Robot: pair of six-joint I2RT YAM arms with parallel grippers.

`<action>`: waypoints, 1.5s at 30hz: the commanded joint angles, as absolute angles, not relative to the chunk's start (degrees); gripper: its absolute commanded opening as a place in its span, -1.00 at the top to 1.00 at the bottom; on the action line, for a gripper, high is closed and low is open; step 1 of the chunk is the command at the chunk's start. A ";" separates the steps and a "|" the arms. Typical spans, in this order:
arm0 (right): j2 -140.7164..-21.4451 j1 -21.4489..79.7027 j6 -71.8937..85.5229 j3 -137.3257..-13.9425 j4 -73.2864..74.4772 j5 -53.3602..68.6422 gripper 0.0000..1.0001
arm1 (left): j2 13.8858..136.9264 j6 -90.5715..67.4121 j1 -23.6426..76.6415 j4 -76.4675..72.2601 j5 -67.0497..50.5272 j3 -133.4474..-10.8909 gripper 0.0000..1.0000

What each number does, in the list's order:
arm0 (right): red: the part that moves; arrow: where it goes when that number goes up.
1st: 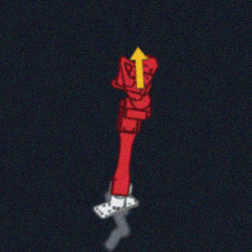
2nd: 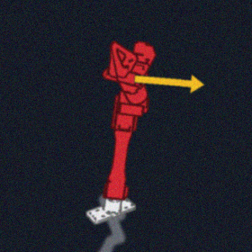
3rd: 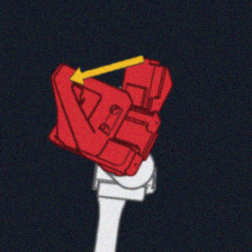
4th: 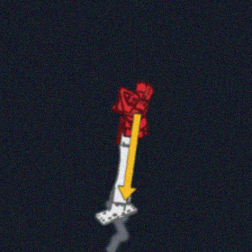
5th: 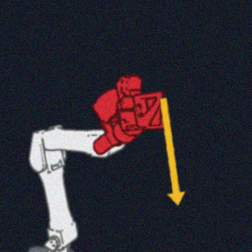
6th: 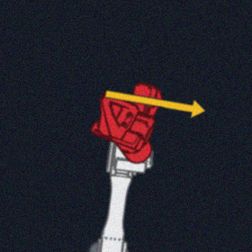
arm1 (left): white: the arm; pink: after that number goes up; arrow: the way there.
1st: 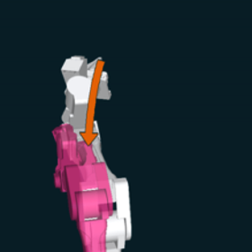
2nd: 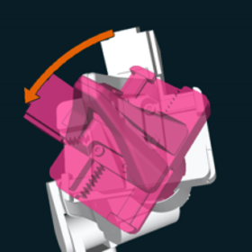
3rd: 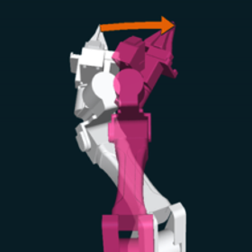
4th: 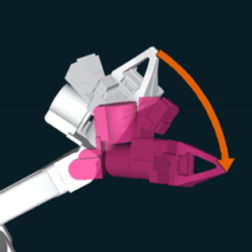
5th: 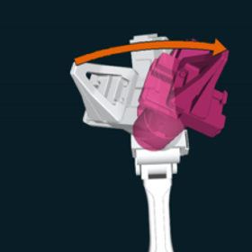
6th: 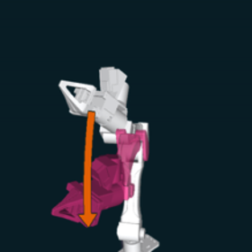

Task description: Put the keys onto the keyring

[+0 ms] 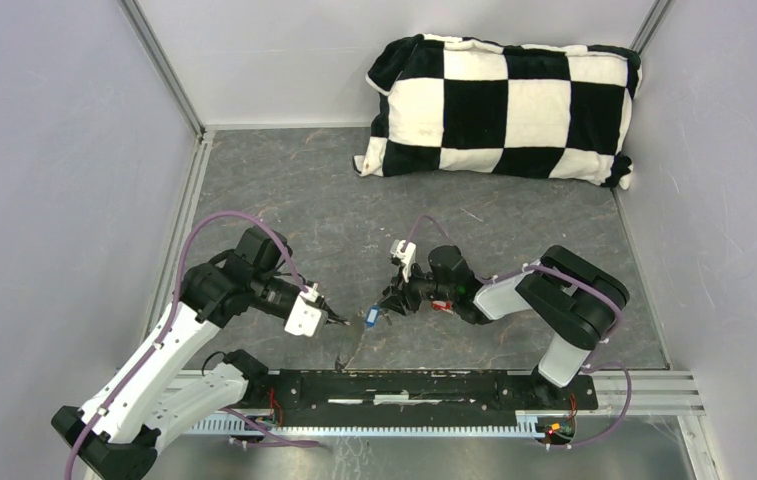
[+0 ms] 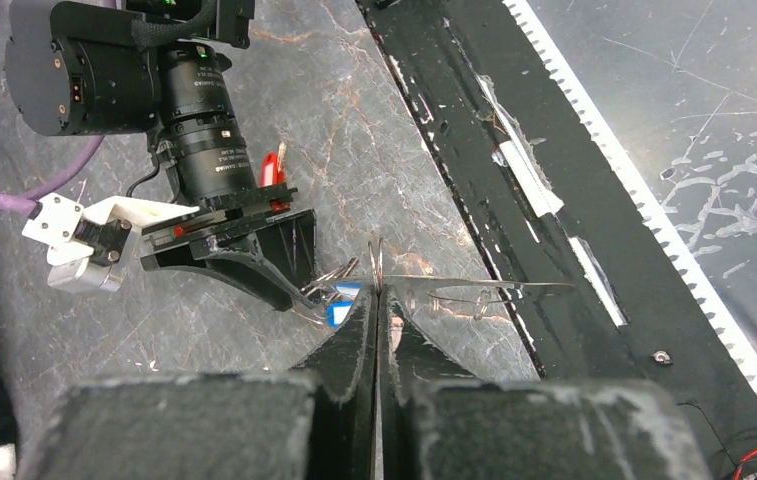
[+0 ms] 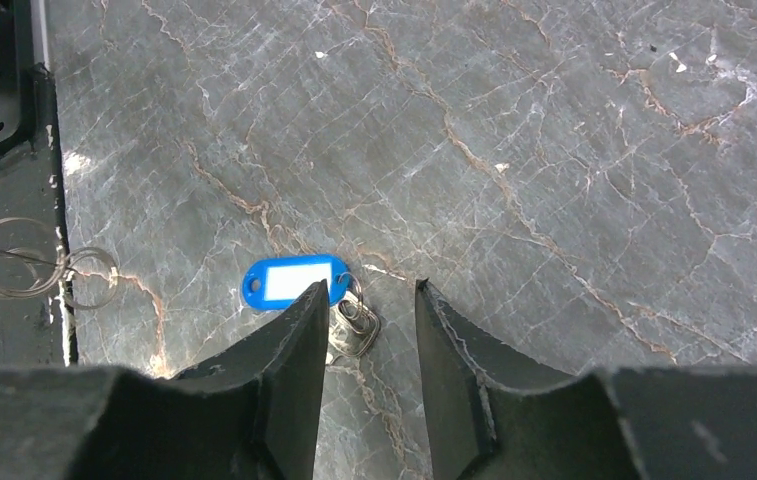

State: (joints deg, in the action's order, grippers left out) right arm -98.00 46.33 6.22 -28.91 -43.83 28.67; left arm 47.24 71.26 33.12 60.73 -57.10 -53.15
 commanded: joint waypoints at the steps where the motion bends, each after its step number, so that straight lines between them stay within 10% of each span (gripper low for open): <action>1: -99.73 46.04 5.97 -30.76 -46.96 30.31 0.14 | 46.59 68.64 32.87 58.95 -59.41 -54.89 0.96; 17: -101.95 48.07 5.11 -31.20 -46.68 30.16 0.13 | 46.43 68.76 32.87 58.98 -58.59 -54.67 0.96; 33: -102.49 48.58 4.83 -30.67 -45.60 31.29 0.99 | 45.78 67.81 32.87 58.97 -58.02 -54.67 0.96; 45: -96.62 48.67 2.79 -27.60 -44.88 30.16 0.99 | 45.80 67.24 32.87 58.99 -57.65 -54.76 0.96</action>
State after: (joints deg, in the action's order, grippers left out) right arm -99.98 48.34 5.19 -29.08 -44.51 30.83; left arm 46.35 69.71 33.12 60.71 -56.88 -53.15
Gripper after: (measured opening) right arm 0.010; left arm 0.022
